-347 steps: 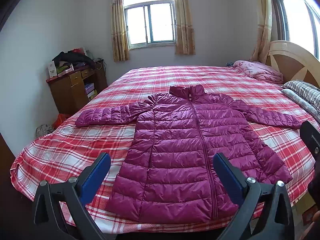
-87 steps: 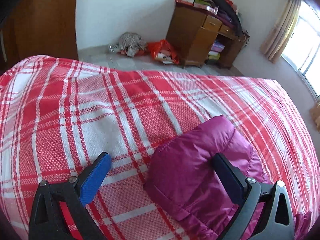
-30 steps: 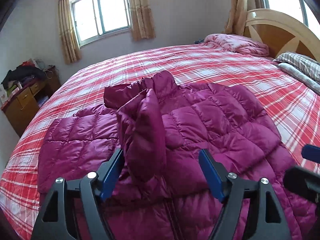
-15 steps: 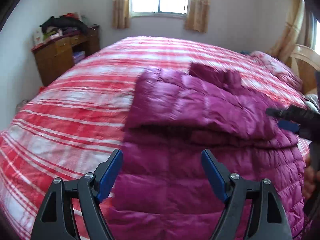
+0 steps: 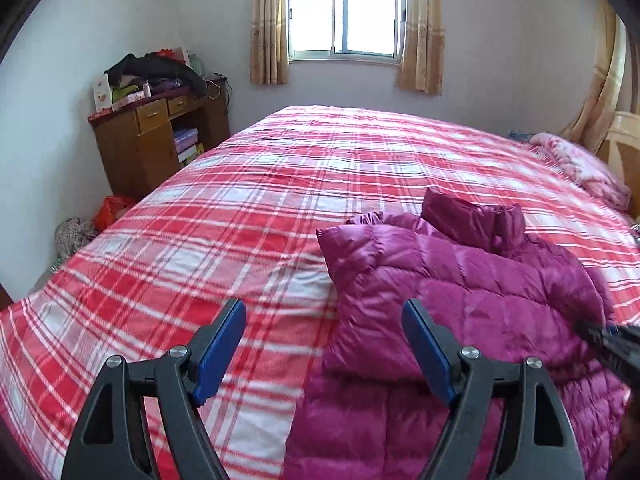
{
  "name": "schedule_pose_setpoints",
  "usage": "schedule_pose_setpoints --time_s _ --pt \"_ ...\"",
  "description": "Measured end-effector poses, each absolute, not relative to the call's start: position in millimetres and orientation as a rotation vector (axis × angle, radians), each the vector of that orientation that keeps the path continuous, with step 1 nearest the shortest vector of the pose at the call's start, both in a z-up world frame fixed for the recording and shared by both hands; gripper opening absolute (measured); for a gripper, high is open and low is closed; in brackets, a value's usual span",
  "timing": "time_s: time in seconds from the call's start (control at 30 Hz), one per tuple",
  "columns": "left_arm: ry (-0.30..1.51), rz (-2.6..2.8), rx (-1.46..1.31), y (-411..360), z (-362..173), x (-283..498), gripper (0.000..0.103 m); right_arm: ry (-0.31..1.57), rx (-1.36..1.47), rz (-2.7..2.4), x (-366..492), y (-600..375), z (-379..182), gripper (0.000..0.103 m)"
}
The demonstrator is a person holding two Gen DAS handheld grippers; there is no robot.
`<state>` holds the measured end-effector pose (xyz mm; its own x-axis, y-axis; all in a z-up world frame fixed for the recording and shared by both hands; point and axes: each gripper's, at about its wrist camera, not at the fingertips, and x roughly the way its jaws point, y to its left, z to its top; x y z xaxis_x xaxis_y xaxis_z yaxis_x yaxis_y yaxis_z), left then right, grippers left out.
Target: Fold large clothes
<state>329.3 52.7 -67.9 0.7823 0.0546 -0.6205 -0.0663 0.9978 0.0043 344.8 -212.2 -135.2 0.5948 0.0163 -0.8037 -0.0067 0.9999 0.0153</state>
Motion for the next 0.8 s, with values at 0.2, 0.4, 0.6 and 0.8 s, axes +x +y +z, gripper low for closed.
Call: schedule_pose_setpoints --time_s 0.2,0.4,0.6,0.8 --pt "0.748 0.141 0.026 32.8 -98.0 380.3 0.081 0.945 0.014 -0.005 344.7 -217.6 -150.0 0.023" --pt "0.856 0.136 -0.053 36.6 -143.0 393.2 0.081 0.943 0.06 0.007 339.5 -227.1 -156.0 0.026" --pt "0.849 0.163 -0.013 28.7 -149.8 390.7 0.081 0.84 0.086 -0.089 319.7 -238.2 -122.9 0.042" --pt "0.835 0.193 0.037 20.5 -148.6 388.7 0.081 0.7 -0.095 -0.037 306.8 -190.0 -83.4 0.042"
